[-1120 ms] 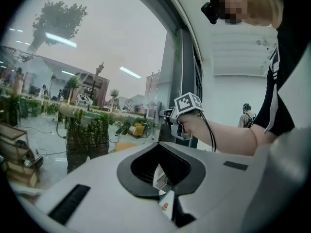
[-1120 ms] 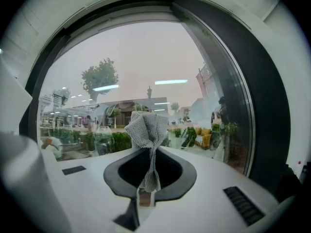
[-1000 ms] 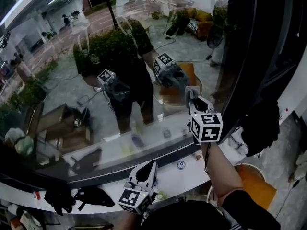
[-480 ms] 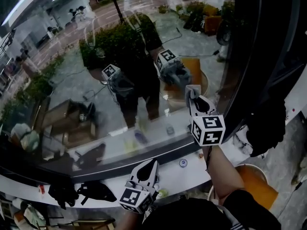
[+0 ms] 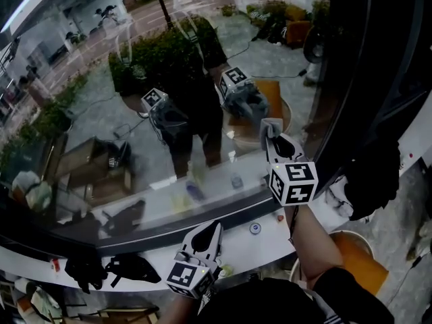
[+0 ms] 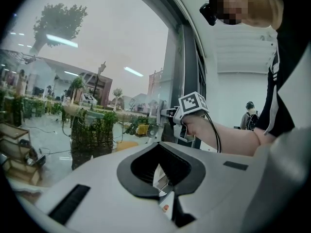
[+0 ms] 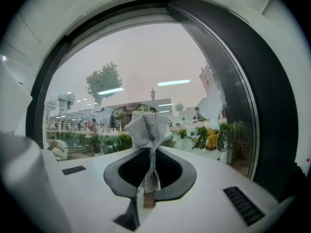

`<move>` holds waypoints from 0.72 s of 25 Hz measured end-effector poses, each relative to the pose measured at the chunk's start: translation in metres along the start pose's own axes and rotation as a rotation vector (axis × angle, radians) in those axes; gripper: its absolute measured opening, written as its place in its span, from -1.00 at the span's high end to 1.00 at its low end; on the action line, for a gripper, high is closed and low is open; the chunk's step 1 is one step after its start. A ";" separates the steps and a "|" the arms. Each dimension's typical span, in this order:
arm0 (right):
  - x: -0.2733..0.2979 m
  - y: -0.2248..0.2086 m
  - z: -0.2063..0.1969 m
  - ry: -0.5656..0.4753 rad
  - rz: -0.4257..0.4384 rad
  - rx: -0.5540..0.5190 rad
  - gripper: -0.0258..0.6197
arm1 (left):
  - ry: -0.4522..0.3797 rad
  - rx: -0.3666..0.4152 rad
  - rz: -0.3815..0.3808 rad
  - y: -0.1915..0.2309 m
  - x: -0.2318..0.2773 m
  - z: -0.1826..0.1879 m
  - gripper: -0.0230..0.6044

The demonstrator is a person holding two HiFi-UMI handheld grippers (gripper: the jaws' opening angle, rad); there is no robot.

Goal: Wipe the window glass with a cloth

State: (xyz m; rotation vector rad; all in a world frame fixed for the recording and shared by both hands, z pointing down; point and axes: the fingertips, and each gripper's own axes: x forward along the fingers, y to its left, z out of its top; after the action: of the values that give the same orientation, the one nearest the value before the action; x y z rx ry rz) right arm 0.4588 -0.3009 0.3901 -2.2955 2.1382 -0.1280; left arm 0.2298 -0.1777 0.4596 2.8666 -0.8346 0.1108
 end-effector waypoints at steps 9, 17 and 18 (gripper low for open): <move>0.004 -0.001 0.000 0.020 -0.002 0.001 0.78 | 0.001 0.027 -0.003 0.001 -0.007 0.002 0.90; -0.014 0.003 0.012 -0.019 0.038 0.084 0.78 | -0.022 0.068 -0.024 -0.011 -0.009 0.016 0.90; -0.017 0.003 0.017 -0.033 0.039 0.080 0.78 | -0.026 0.071 -0.022 -0.011 -0.009 0.021 0.90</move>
State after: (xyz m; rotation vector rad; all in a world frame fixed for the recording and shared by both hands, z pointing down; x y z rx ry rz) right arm 0.4552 -0.2849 0.3715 -2.1965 2.1196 -0.1711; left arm 0.2288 -0.1668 0.4366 2.9487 -0.8191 0.1019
